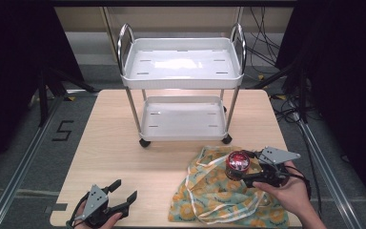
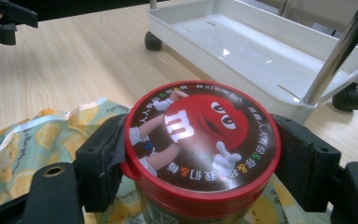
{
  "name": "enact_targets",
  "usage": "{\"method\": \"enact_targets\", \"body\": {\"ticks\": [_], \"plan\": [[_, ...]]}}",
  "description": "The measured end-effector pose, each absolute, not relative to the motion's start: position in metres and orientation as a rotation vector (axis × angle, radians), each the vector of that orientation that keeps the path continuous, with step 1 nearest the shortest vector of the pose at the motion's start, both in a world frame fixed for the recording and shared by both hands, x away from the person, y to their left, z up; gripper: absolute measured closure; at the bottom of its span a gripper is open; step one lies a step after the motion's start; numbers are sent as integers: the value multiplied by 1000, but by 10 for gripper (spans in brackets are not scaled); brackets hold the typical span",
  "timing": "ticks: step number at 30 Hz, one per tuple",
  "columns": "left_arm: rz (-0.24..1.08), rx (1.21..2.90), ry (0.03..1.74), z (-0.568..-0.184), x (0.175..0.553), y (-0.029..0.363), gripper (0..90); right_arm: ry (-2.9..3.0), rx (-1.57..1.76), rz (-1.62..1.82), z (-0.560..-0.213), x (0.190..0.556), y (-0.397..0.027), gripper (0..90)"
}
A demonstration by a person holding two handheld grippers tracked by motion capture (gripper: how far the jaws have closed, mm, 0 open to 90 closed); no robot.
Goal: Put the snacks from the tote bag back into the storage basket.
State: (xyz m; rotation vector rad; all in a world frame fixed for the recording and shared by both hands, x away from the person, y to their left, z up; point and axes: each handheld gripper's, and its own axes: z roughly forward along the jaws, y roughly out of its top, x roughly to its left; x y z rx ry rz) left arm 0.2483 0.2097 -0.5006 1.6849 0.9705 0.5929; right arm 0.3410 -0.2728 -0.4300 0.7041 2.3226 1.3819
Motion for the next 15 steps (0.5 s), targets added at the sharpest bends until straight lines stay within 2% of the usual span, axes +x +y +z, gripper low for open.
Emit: {"method": "enact_targets", "body": {"ticks": [15], "plan": [[597, 1681, 970, -500, 248, 210, 289, 2339, 673, 1385, -429, 345, -267, 261]]}}
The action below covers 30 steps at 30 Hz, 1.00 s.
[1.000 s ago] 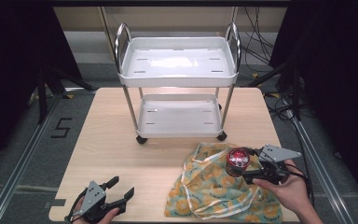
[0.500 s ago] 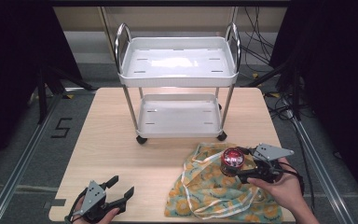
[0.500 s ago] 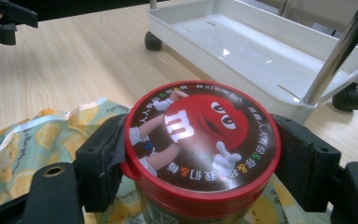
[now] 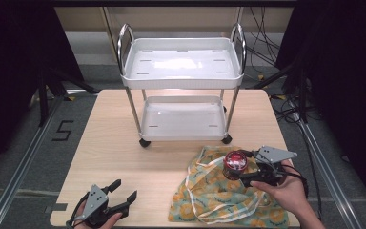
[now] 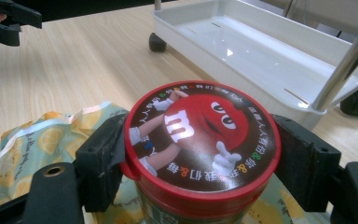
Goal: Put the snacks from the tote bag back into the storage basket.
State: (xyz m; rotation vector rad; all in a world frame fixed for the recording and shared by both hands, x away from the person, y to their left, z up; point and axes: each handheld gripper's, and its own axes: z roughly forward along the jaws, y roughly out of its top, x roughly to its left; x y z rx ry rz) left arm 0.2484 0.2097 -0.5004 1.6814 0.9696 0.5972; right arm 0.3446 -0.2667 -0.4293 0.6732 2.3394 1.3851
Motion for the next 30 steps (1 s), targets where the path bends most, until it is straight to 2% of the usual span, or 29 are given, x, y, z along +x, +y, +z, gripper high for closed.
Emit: {"method": "enact_targets", "body": {"ticks": [30], "plan": [[610, 1692, 978, -499, 247, 211, 294, 2350, 626, 1411, -427, 351, -246, 261]]}}
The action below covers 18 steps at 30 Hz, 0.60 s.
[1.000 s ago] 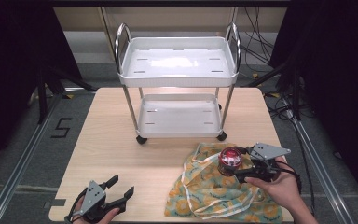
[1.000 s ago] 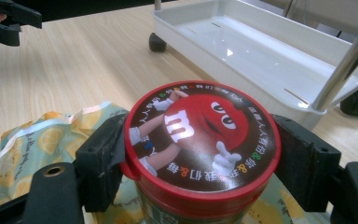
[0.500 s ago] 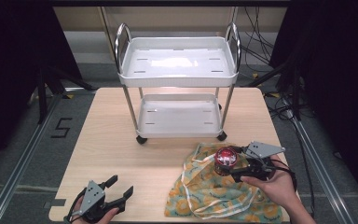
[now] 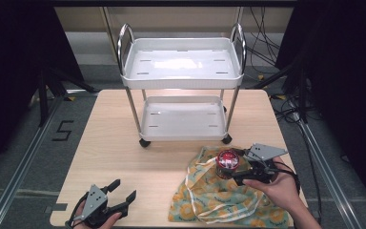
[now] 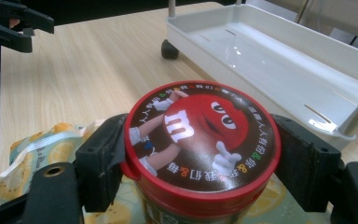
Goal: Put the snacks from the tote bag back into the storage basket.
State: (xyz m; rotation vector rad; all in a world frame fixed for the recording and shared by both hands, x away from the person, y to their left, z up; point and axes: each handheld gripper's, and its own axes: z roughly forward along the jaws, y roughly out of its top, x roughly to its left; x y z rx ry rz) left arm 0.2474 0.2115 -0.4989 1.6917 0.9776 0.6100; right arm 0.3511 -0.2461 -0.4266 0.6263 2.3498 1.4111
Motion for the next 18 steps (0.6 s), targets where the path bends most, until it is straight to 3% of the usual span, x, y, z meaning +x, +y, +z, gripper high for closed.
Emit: {"method": "enact_targets", "body": {"ticks": [18], "plan": [[609, 1678, 967, -500, 248, 211, 295, 2366, 624, 1434, -425, 353, -234, 262]]}}
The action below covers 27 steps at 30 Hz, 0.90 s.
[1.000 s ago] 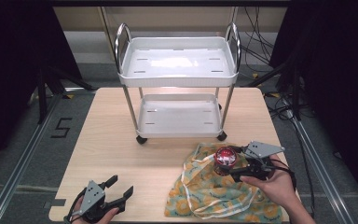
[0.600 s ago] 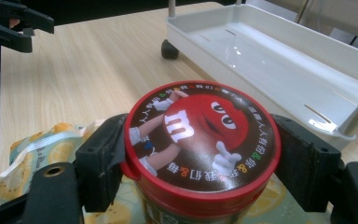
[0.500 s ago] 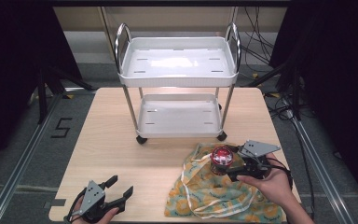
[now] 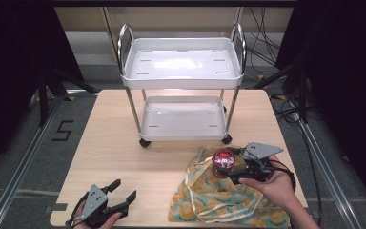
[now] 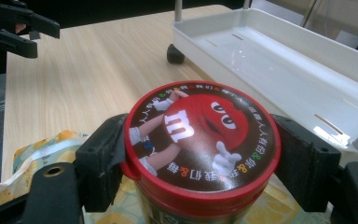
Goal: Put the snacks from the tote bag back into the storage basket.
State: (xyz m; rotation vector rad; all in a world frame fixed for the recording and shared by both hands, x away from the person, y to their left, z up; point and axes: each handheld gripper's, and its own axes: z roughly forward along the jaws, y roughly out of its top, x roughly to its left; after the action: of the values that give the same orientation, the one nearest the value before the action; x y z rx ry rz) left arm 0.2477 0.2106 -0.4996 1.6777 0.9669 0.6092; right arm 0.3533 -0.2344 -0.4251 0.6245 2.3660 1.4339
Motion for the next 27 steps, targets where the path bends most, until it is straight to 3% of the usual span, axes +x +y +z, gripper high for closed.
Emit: {"method": "enact_targets", "body": {"ticks": [27], "plan": [[612, 1689, 964, -498, 248, 210, 297, 2400, 580, 1452, -419, 363, -219, 262]]}}
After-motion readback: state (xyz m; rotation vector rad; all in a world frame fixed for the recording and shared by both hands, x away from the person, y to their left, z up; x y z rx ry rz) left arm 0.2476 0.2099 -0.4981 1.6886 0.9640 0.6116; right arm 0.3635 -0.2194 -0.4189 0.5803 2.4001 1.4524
